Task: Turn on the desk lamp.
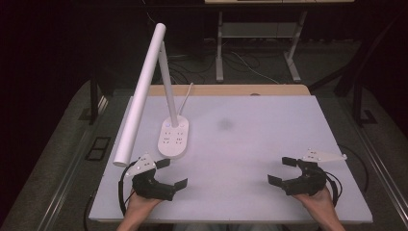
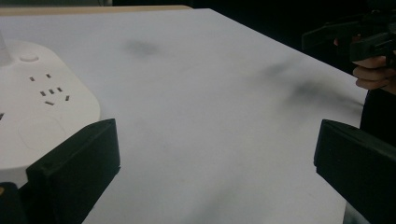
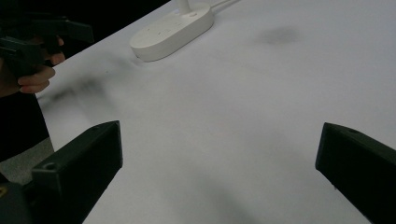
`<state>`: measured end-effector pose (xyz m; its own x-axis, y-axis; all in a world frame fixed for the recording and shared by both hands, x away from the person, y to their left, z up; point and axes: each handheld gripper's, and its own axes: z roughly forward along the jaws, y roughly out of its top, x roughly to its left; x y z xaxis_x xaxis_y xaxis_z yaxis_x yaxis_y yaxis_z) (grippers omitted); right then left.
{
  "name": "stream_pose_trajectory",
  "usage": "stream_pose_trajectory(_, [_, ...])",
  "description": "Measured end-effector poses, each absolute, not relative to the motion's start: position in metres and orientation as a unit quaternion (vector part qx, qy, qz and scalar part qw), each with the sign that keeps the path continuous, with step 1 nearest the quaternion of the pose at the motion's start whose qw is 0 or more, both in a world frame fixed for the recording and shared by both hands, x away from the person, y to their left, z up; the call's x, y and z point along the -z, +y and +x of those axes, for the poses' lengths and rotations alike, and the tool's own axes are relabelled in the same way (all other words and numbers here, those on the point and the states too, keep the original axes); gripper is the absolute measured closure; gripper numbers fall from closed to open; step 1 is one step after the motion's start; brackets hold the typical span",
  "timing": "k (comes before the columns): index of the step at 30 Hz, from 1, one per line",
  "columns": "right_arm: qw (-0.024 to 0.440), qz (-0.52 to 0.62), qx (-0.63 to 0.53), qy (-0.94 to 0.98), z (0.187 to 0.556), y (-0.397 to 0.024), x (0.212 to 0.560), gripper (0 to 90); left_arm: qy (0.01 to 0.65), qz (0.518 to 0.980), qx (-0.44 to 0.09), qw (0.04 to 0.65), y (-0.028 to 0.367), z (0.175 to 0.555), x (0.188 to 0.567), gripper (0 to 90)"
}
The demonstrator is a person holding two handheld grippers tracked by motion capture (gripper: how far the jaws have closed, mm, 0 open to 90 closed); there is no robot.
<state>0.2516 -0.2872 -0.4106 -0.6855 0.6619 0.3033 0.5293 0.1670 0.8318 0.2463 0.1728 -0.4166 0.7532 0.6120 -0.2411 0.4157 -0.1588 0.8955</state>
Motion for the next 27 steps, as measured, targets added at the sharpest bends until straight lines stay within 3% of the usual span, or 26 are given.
stream_pose_trajectory(27, [0.055,0.396,-0.483,0.779,0.2497,-0.2879,0.4060,0.3,0.337,0.765,-0.096,0.540,0.1702,0.2457,0.4174,0.0])
